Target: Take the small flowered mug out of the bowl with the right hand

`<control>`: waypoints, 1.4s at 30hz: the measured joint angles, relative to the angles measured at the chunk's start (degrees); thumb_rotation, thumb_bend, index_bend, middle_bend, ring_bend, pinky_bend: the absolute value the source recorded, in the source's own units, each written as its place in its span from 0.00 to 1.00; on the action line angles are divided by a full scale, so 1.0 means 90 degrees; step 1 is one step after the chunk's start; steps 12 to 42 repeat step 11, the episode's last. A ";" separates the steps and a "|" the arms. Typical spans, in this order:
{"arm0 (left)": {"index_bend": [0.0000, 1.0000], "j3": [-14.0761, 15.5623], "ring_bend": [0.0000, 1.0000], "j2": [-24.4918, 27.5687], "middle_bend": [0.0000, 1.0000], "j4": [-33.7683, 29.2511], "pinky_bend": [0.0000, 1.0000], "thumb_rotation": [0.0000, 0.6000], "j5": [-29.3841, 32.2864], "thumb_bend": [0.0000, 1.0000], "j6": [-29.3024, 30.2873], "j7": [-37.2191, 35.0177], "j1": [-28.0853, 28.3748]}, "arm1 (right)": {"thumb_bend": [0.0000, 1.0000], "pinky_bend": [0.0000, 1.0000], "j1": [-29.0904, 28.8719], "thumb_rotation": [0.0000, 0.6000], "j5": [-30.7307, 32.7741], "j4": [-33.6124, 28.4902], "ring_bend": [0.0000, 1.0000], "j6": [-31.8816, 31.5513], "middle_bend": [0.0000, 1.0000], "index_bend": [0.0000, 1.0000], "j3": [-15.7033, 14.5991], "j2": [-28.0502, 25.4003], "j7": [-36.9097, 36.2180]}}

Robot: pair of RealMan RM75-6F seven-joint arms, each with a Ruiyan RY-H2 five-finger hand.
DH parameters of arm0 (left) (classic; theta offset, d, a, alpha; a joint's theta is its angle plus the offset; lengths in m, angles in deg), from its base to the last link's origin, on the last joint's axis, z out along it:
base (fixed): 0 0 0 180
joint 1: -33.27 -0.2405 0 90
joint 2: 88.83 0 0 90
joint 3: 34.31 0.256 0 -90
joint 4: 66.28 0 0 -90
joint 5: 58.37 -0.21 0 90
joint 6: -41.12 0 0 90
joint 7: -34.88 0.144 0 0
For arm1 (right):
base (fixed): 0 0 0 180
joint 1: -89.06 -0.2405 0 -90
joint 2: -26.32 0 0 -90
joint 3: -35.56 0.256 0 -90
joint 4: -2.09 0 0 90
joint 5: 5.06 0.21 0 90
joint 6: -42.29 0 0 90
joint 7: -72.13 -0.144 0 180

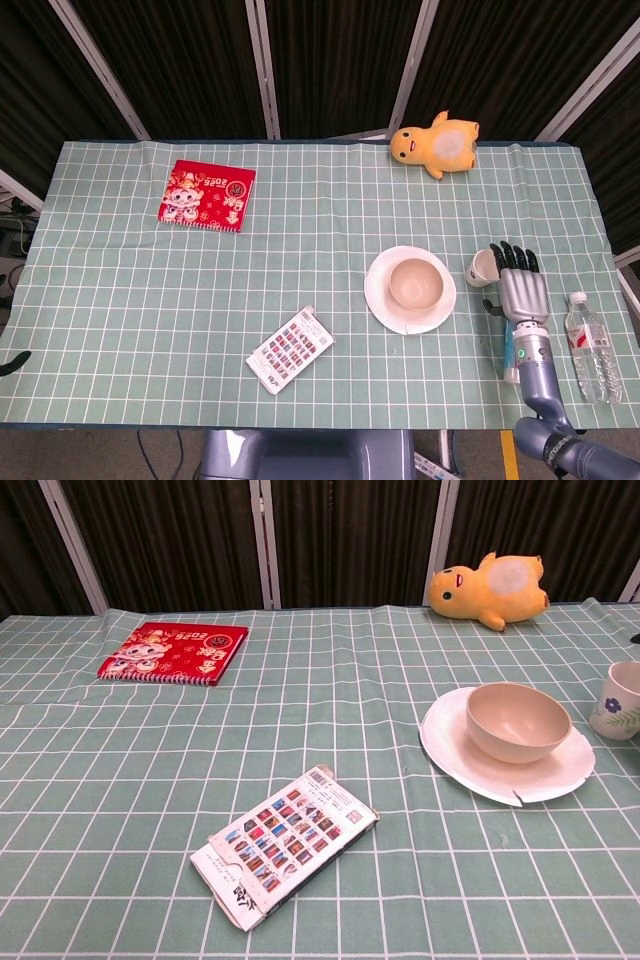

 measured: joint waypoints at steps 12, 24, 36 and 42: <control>0.00 0.0012 0.00 -0.0009 0.00 0.0045 0.00 1.00 -0.0042 0.00 0.0009 -0.0014 -0.0004 | 0.09 0.00 0.0713 1.00 -0.1634 -0.0913 0.00 -0.1610 0.00 0.00 -0.0486 -0.0779 -0.0516; 0.00 0.0012 0.00 -0.0009 0.00 0.0045 0.00 1.00 -0.0042 0.00 0.0009 -0.0014 -0.0004 | 0.09 0.00 0.0713 1.00 -0.1634 -0.0913 0.00 -0.1610 0.00 0.00 -0.0486 -0.0779 -0.0516; 0.00 0.0012 0.00 -0.0009 0.00 0.0045 0.00 1.00 -0.0042 0.00 0.0009 -0.0014 -0.0004 | 0.09 0.00 0.0713 1.00 -0.1634 -0.0913 0.00 -0.1610 0.00 0.00 -0.0486 -0.0779 -0.0516; 0.00 0.0012 0.00 -0.0009 0.00 0.0045 0.00 1.00 -0.0042 0.00 0.0009 -0.0014 -0.0004 | 0.09 0.00 0.0713 1.00 -0.1634 -0.0913 0.00 -0.1610 0.00 0.00 -0.0486 -0.0779 -0.0516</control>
